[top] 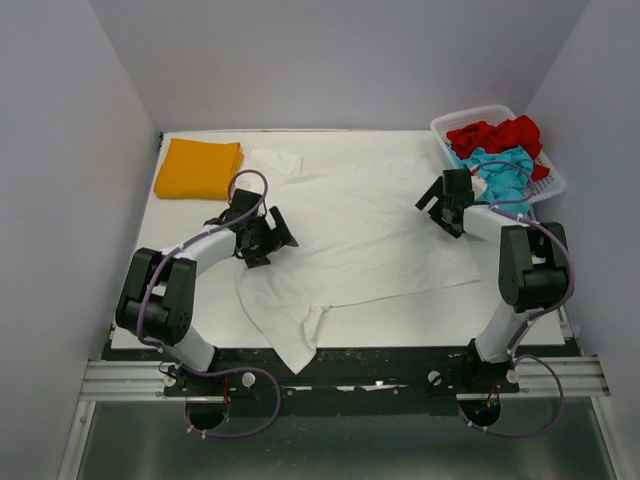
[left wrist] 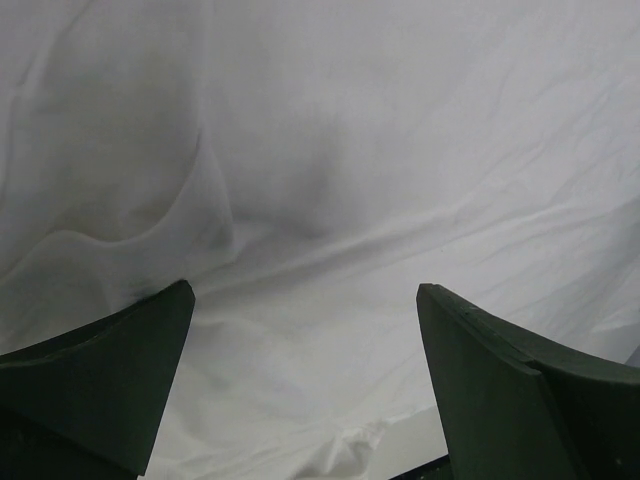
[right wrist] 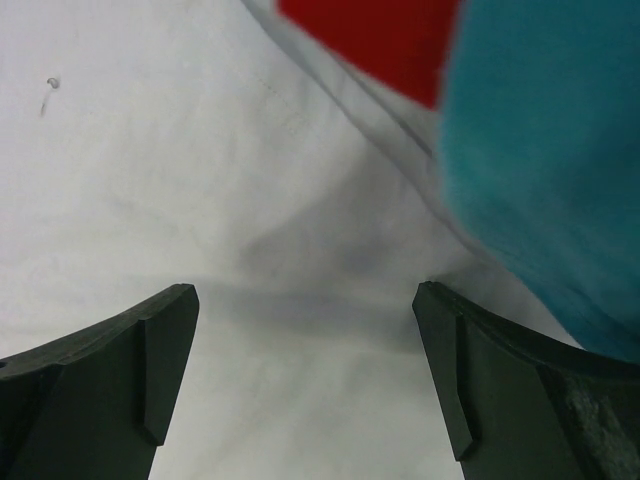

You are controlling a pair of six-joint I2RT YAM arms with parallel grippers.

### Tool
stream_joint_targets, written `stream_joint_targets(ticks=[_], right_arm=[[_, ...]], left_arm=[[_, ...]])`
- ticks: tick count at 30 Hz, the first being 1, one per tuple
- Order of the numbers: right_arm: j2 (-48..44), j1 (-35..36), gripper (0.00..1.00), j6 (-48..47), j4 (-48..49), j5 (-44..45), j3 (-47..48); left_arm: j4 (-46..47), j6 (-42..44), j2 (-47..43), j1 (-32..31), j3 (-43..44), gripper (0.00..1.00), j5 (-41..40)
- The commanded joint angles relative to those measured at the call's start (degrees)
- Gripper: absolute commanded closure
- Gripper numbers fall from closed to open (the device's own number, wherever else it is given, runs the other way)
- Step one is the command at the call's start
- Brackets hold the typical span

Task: Fold and stack the t-shirts
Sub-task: Flatten out the tshirt

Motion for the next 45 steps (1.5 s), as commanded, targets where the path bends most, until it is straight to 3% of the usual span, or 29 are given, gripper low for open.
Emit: stream_joint_targets(ticks=[1, 10, 16, 20, 23, 28, 32, 35, 38, 41, 45], right_arm=[[-2.11, -1.71, 0.00, 3.39, -11.73, 5.32, -6.22], [-13.90, -1.68, 0.00, 0.36, -11.04, 5.56, -12.64], [-21.84, -1.23, 0.00, -6.22, -6.55, -2.18, -11.44], [-23.60, 2.39, 0.00, -10.06, -2.21, -7.22, -10.31], [-20.54, 5.57, 0.00, -11.63, 1.36, -10.31, -8.92], [-15.38, 6.11, 0.00, -9.90, 4.36, -11.29, -7.98], [-13.36, 6.14, 0.00, -8.98, 4.40, -8.88, -7.33], [-11.68, 6.19, 0.00, -8.50, 3.32, -5.99, -6.68], [-10.06, 6.11, 0.00, -8.24, 1.32, -4.22, -5.75], [-9.62, 6.06, 0.00, -7.75, 0.19, -2.78, -5.31], [-10.23, 5.87, 0.00, -7.19, -0.99, 0.16, -5.15]], left_arm=[[-7.72, -1.50, -6.26, 0.43, -7.23, 0.02, -2.65], [-18.60, -4.59, -23.40, 0.48, -12.83, 0.01, -12.07], [-19.22, -4.98, -29.03, 0.43, -5.79, 0.01, -16.10], [-10.13, -0.68, -21.72, 0.39, 1.93, 0.01, -7.01], [-7.13, 2.73, -9.51, 0.39, 11.39, 0.01, -2.82], [-9.14, 6.09, 8.93, 0.13, 26.60, 0.01, 0.99], [-21.52, 8.84, 18.91, 1.05, 37.52, 0.01, -4.91], [-23.38, 10.31, 19.54, 3.69, 35.39, 0.02, -4.72], [-22.09, 12.85, 16.77, 7.58, 30.95, 0.02, 2.60], [-29.98, 14.87, 16.20, 9.69, 32.35, 0.01, -7.27], [-31.19, 15.92, 12.42, 14.31, 26.80, 0.01, -10.74]])
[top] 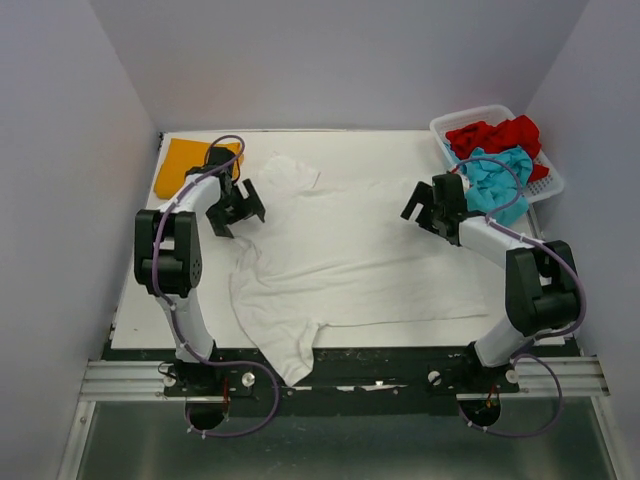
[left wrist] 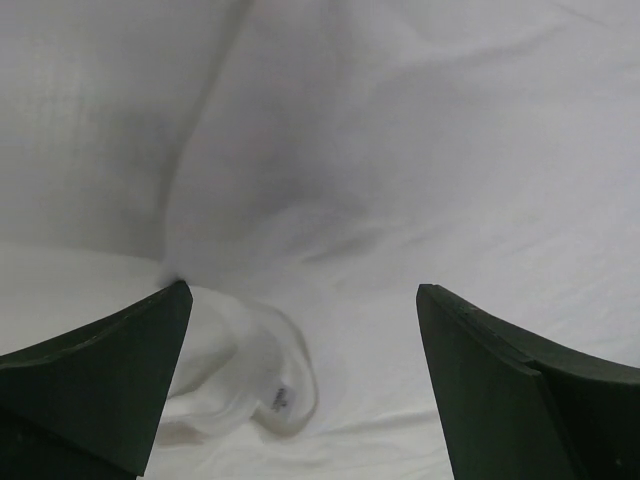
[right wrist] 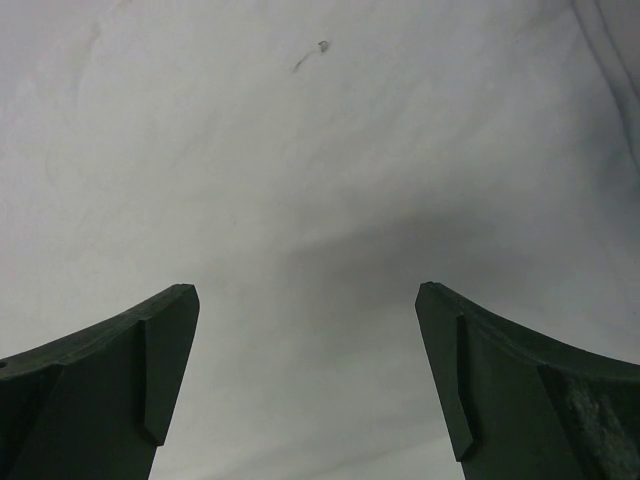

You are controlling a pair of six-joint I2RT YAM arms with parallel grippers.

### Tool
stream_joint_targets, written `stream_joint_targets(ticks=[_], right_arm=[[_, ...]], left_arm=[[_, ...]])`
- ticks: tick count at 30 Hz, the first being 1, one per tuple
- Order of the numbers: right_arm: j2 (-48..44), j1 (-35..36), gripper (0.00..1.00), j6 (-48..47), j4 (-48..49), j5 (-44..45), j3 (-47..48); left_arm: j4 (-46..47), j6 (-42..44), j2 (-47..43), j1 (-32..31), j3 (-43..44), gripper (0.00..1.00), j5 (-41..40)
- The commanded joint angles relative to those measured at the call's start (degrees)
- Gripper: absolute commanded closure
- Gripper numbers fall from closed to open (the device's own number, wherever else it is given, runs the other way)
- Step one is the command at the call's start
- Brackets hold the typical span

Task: Fold and stack the t-shirts
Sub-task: Flatten out the tshirt

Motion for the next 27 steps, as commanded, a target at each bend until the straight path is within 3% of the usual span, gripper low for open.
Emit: stream_joint_targets(ticks=[1, 5, 7, 9, 12, 17, 22, 27], right_arm=[[-0.07, -0.41, 0.00, 0.72, -2.41, 4.88, 1.84], [0.56, -0.44, 0.00, -1.40, -1.95, 0.44, 3.08], [0.55, -0.35, 0.00, -3.09, -1.19, -2.37, 3.23], [-0.29, -0.15, 0.00, -3.77, 0.27, -3.66, 2.33], [-1.55, -0.13, 0.00, -4.13, 1.68, -4.34, 0.95], [-1.48, -0.06, 0.00, -3.50, 1.63, -5.28, -0.62], [-1.95, -0.04, 0.00, -1.34, 1.77, -3.49, -3.17], [-0.88, -0.04, 0.00, 3.36, 0.98, -0.21, -4.65]], left_arm=[[-5.10, 2.79, -8.04, 4.83, -5.94, 0.02, -6.01], [-5.70, 1.56, -13.50, 7.89, -5.20, 0.01, -8.60], [-5.84, 0.85, -15.59, 7.28, -4.15, 0.01, -5.62], [-2.20, 1.19, -17.99, 4.75, -5.76, 0.02, 0.16], [1.00, 0.38, -19.39, -3.51, -6.45, 0.01, 2.39], [5.28, -2.31, -14.45, -11.62, -6.19, 0.01, 8.21], [6.29, -4.79, -7.26, -13.22, -6.94, 0.01, 6.93], [4.30, -5.57, -1.33, -13.68, -2.31, 0.01, 4.89]])
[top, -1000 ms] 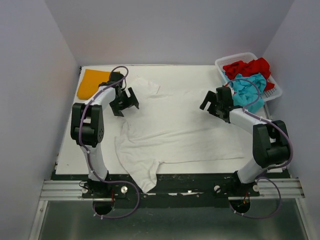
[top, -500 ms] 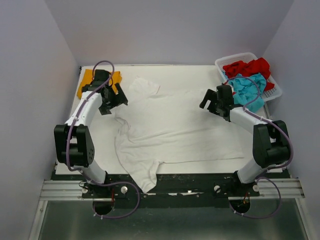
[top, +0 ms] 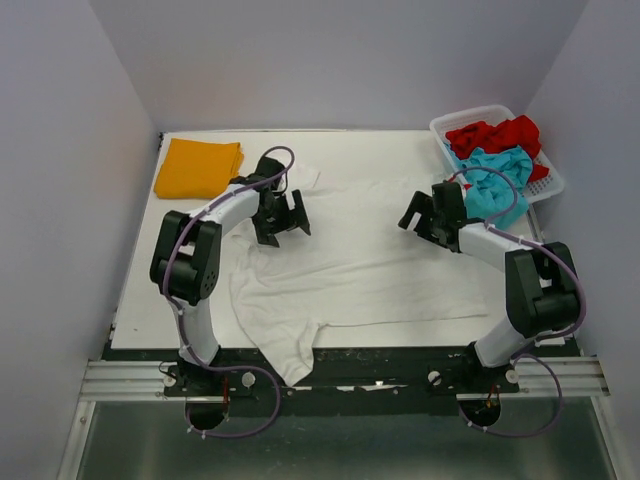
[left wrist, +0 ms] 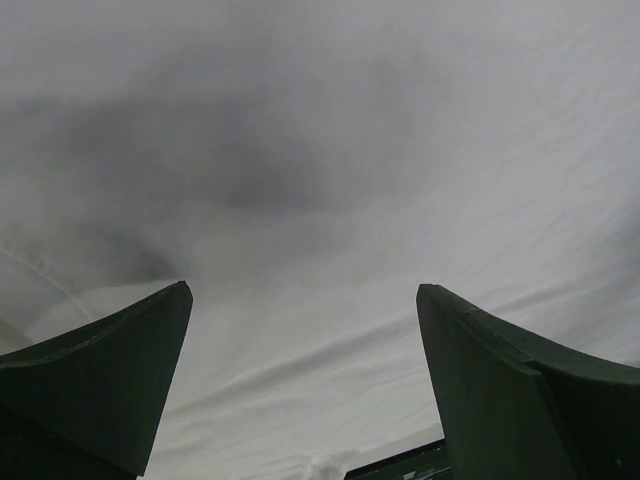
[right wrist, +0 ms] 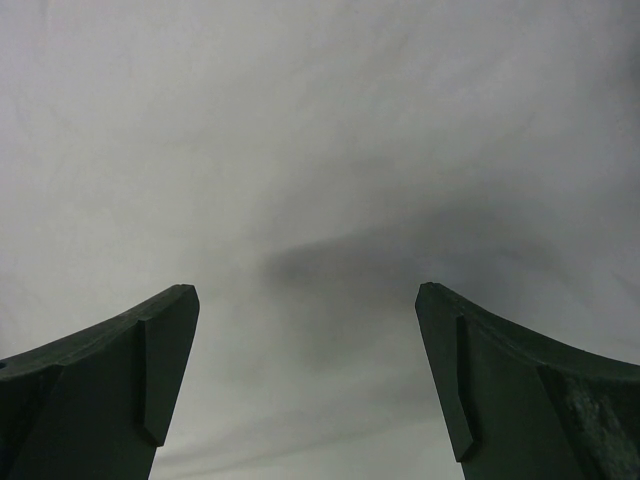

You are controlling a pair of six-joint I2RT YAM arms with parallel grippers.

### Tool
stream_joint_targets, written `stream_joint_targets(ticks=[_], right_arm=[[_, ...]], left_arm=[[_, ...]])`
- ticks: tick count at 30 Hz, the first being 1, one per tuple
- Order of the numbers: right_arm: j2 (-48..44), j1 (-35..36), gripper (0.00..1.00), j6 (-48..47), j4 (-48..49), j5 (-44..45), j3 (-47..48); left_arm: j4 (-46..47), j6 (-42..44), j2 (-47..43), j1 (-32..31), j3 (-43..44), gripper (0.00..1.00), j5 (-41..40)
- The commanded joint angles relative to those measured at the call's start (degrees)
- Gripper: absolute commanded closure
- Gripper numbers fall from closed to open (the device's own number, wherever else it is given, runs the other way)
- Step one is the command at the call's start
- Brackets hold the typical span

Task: Fold and stack the t-shirts
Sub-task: Flatten out the tshirt

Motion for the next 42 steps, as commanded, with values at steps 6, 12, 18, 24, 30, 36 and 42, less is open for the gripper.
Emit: stream_joint_targets(ticks=[6, 12, 18, 24, 30, 36, 42], right_arm=[[2.17, -0.06, 0.00, 10.48, 0.10, 6.00, -2.06], [2.83, -0.02, 0.00, 12.57, 3.86, 6.17, -2.84], [6.69, -0.19, 0.00, 10.44, 4.31, 8.81, 1.00], [4.58, 0.00, 0.00, 3.90, 3.21, 4.50, 5.47], [-9.85, 4.70, 0.00, -3.31, 4.21, -8.74, 0.69], [-10.63, 23.40, 0.00, -8.76, 4.71, -28.13, 0.47], [1.17, 44.02, 0.00, -18.96, 4.16, -26.91, 8.98]], left_arm=[[-4.58, -4.12, 13.62, -0.40, 12.06, 0.01, 0.89], [-12.08, -5.29, 21.01, -0.53, 26.22, 0.01, -1.52], [-22.40, -4.12, 29.19, -0.40, 43.60, 0.01, -5.70], [-21.03, -0.84, 26.80, 1.89, 47.58, 0.01, -4.21], [-12.12, 1.43, 6.22, 1.82, 26.47, 0.01, -3.47], [4.49, -4.28, -18.42, 2.80, -10.27, 0.01, 1.63], [12.97, -6.75, -18.86, 4.33, -24.99, 0.01, 7.72]])
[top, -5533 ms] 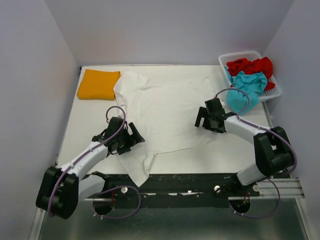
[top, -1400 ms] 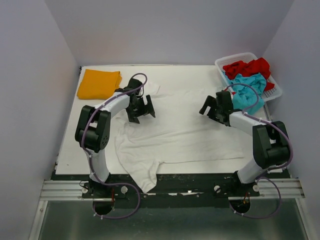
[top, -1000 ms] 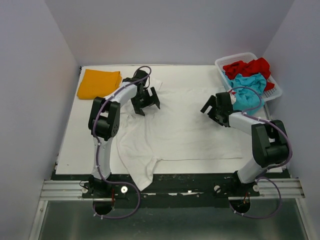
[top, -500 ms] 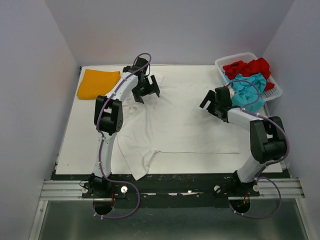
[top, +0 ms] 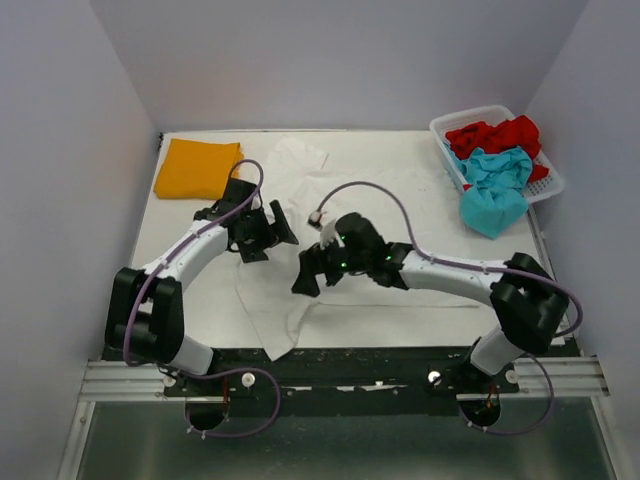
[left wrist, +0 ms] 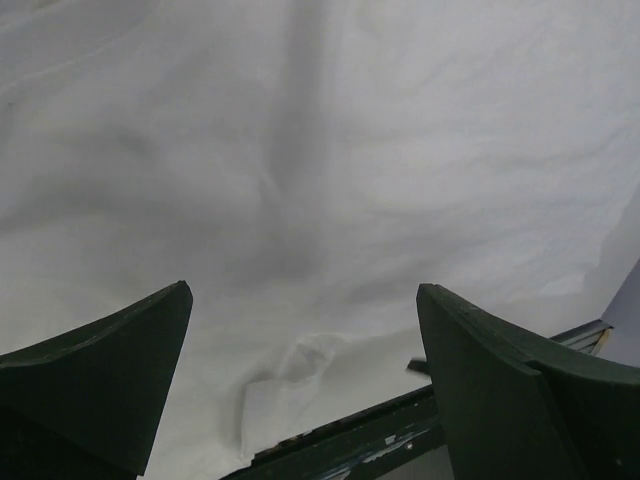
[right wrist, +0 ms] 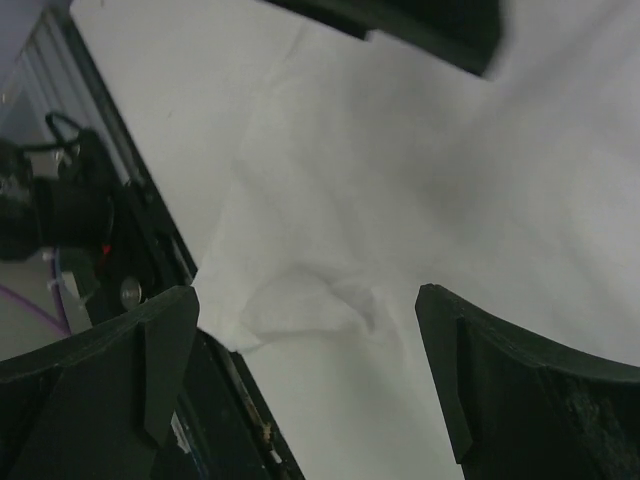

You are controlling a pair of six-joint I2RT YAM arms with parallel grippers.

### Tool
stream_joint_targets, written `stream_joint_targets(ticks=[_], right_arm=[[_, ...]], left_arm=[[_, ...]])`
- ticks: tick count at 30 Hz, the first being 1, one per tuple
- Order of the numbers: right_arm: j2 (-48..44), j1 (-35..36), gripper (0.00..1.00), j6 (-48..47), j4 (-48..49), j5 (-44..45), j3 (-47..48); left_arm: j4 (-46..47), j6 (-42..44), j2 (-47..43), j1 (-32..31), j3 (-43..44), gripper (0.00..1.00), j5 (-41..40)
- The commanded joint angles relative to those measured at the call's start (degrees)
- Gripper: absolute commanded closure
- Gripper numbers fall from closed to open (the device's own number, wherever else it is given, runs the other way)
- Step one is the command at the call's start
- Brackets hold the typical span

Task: Fold and stack the t-shirts
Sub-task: Flatten out the tshirt

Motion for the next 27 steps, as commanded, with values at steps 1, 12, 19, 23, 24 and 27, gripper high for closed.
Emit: stream_joint_targets(ticks=[1, 12, 19, 23, 24, 27], right_arm=[[7.65, 9.92, 0.00, -11.62, -2.13, -3.42, 6.34], [20.91, 13.26, 0.00, -23.13, -6.76, -2.61, 11.04], [6.41, 18.02, 0.00, -20.17, -10.27, -4.35, -2.11], [-5.99, 21.24, 0.00, -16.75, -13.65, -5.15, -10.35], [-8.49, 21.31, 0.00, -16.35, -14.48, -5.35, -11.54], [-16.16, 21.29, 0.00, -14.14, -12.77, 0.03, -14.49]], left_arm=[[10.29, -3.46, 6.09, 1.73, -9.10, 0.01, 5.79], [12.67, -3.66, 13.18, 4.15, -12.20, 0.01, 5.65], [10.79, -2.46, 13.22, 4.89, -10.64, 0.01, 4.54], [10.43, -2.25, 12.58, 4.90, -10.60, 0.01, 4.21], [10.14, -2.17, 12.47, 4.89, -10.44, 0.01, 3.90], [8.93, -1.85, 11.60, 4.89, -9.95, 0.01, 3.49]])
